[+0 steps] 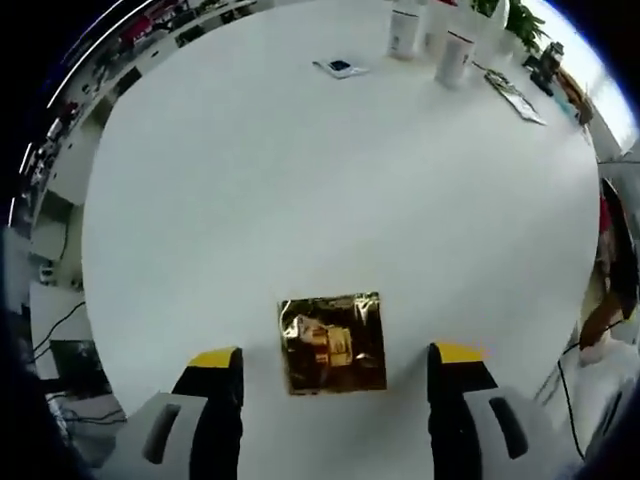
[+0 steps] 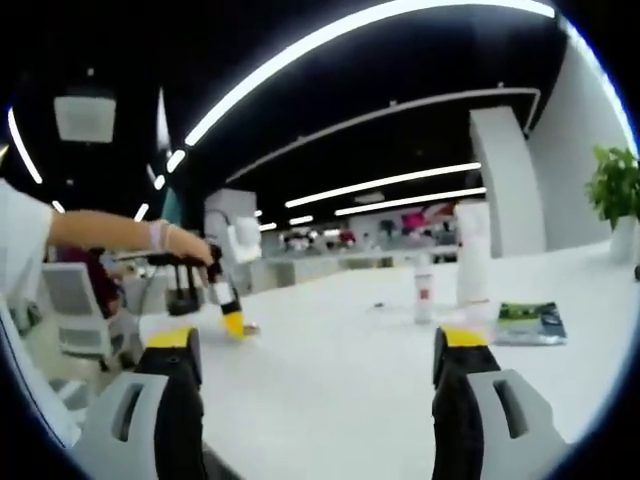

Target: Arrange the skincare products in the storage area until every visible bottle or jar stands upright without overlapping.

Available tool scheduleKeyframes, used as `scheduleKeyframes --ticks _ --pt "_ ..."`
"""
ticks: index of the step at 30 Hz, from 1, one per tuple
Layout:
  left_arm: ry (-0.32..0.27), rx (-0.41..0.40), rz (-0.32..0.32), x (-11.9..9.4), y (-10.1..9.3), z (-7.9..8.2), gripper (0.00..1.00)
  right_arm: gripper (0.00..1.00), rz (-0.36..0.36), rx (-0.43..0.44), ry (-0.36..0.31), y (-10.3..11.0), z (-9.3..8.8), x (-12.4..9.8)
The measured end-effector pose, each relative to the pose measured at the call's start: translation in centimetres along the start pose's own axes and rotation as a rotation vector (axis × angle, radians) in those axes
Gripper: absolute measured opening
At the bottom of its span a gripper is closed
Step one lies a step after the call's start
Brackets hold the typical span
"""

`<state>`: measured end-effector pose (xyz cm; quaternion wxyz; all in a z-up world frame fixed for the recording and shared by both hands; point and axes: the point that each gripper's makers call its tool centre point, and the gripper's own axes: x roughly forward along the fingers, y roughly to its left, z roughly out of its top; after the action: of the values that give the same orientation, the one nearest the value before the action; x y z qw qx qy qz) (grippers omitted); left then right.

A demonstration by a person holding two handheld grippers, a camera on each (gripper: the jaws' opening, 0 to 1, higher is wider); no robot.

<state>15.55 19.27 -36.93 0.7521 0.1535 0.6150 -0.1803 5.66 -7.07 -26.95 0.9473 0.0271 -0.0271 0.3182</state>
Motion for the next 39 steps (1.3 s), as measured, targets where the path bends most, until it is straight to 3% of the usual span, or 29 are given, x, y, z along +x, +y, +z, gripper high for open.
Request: scheduleKeyframes --ticks 3,7,14,20,34,39 --pt "0.016 -0.022 -0.029 0.1 -0.4 -0.4 0.7 0.96 0.0 -0.004 0.003 0.1 -0.1 0.0" --pt "0.005 -0.021 -0.021 -0.1 -0.2 -0.3 0.55 0.96 0.003 -0.001 0.005 0.2 -0.1 0.0" --pt "0.0 -0.037 -0.021 0.1 -0.4 -0.1 0.52 0.95 0.01 -0.004 0.008 0.6 -0.1 0.0" --pt "0.005 -0.011 -0.026 0.0 -0.9 -0.2 0.42 0.96 0.013 0.002 0.018 0.6 -0.4 -0.1" --pt "-0.01 0.054 -0.007 0.0 -1.7 -0.4 0.4 0.95 0.015 -0.005 0.027 0.7 -0.6 -0.1" --pt "-0.099 0.127 0.037 -1.3 -2.3 0.7 0.4 0.95 0.018 -0.004 0.041 0.8 -0.9 0.0"
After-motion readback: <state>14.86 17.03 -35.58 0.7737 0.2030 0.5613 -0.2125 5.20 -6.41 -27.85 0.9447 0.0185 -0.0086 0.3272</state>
